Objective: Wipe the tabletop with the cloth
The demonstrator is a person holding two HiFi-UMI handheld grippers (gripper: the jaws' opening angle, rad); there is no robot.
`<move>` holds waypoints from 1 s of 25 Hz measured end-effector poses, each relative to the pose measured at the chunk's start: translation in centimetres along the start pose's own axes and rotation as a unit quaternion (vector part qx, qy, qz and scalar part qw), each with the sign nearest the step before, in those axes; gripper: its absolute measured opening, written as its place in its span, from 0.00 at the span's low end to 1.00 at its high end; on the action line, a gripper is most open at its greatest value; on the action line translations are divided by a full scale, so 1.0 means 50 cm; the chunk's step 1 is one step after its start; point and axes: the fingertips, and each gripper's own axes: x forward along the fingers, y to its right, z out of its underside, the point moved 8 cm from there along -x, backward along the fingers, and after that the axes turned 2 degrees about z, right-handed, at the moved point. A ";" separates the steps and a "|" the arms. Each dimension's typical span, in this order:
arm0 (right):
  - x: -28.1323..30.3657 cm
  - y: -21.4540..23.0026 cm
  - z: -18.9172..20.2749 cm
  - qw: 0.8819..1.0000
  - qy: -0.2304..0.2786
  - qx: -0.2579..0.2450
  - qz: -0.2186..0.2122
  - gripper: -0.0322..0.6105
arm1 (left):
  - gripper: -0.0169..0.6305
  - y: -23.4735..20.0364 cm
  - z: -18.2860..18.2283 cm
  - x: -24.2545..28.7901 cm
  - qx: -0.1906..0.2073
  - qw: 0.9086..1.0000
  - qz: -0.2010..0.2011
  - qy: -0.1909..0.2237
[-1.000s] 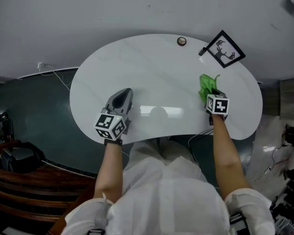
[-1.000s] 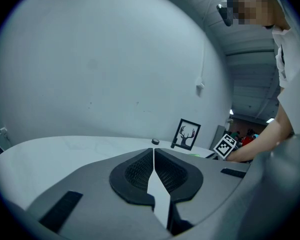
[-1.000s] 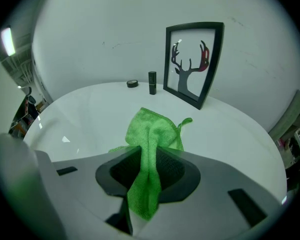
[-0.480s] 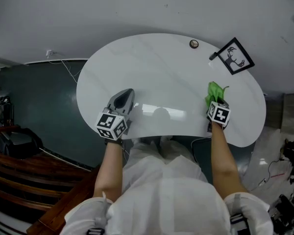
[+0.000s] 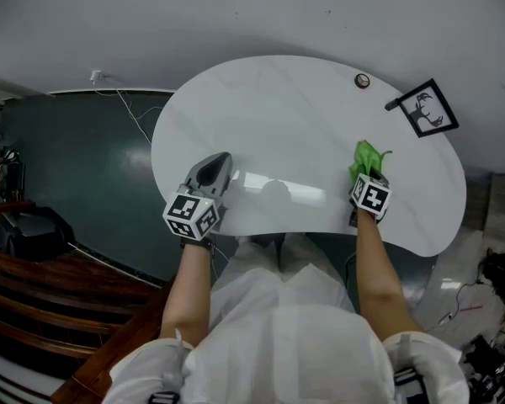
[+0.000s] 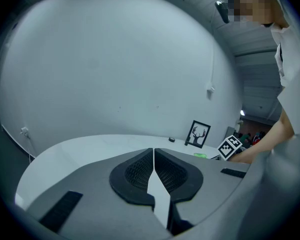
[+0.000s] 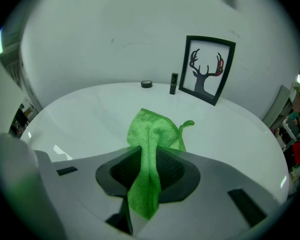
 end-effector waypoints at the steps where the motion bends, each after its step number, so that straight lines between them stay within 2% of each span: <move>1: 0.000 -0.021 -0.002 1.000 0.000 0.000 -0.002 0.18 | 0.06 -0.012 0.000 -0.009 -0.002 1.000 -0.003 0.000; 7: 0.002 -0.158 -0.019 1.000 0.000 -0.008 -0.026 0.18 | 0.06 -0.078 0.000 -0.064 -0.006 1.000 -0.013 0.000; 14: -0.008 -0.355 -0.029 0.996 0.002 -0.050 -0.079 0.18 | 0.06 -0.145 0.000 -0.129 -0.007 1.000 -0.022 0.000; 20: -0.027 -0.520 -0.026 0.988 0.006 -0.088 -0.125 0.18 | 0.06 -0.194 0.002 -0.183 -0.007 1.000 -0.029 0.001; 25: -0.047 -0.649 -0.013 0.978 0.010 -0.129 -0.167 0.18 | 0.06 -0.228 0.011 -0.225 -0.003 0.999 -0.032 -0.003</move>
